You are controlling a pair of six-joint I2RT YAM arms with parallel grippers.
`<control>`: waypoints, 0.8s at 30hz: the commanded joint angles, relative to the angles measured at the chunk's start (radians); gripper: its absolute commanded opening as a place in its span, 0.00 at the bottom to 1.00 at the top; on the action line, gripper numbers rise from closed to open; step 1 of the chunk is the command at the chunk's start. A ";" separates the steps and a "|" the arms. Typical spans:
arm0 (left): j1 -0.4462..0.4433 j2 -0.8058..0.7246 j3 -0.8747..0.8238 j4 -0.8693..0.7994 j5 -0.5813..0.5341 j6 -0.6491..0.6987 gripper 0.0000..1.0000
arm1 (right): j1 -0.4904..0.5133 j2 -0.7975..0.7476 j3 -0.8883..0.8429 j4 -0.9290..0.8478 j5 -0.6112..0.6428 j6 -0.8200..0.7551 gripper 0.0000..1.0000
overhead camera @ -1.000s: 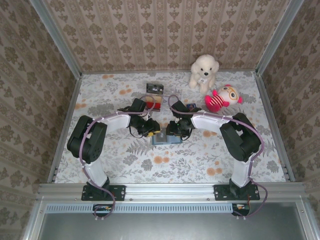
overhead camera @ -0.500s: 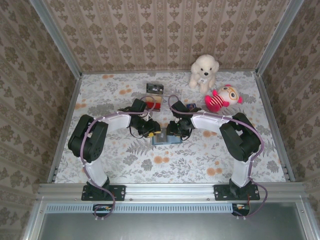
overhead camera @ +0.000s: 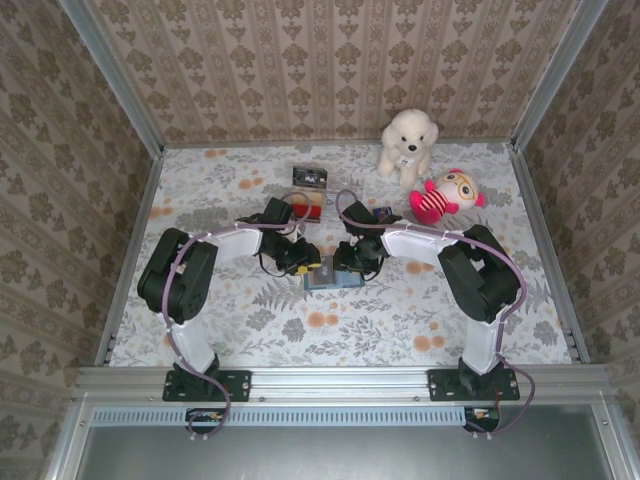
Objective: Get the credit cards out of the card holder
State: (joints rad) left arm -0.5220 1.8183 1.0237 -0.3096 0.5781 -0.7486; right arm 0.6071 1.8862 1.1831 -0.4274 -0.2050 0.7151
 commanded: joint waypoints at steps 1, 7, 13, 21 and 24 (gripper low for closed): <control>-0.011 0.034 0.012 -0.031 0.000 0.003 0.34 | 0.008 0.057 0.000 -0.050 0.015 0.016 0.40; -0.017 0.044 0.019 -0.025 0.001 -0.001 0.32 | 0.022 0.063 -0.002 -0.042 -0.008 -0.015 0.43; -0.022 0.052 0.024 -0.023 0.006 0.001 0.24 | 0.047 0.071 0.014 -0.085 0.030 -0.046 0.46; -0.015 0.023 0.020 -0.014 0.016 0.004 0.20 | 0.068 0.114 0.047 -0.200 0.160 -0.043 0.43; -0.006 -0.013 0.012 0.002 0.029 -0.003 0.20 | 0.072 0.130 0.053 -0.221 0.184 -0.037 0.43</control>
State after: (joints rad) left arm -0.5220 1.8339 1.0363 -0.3138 0.5770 -0.7494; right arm 0.6720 1.9343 1.2640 -0.5205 -0.0994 0.6807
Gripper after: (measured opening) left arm 0.203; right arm 0.433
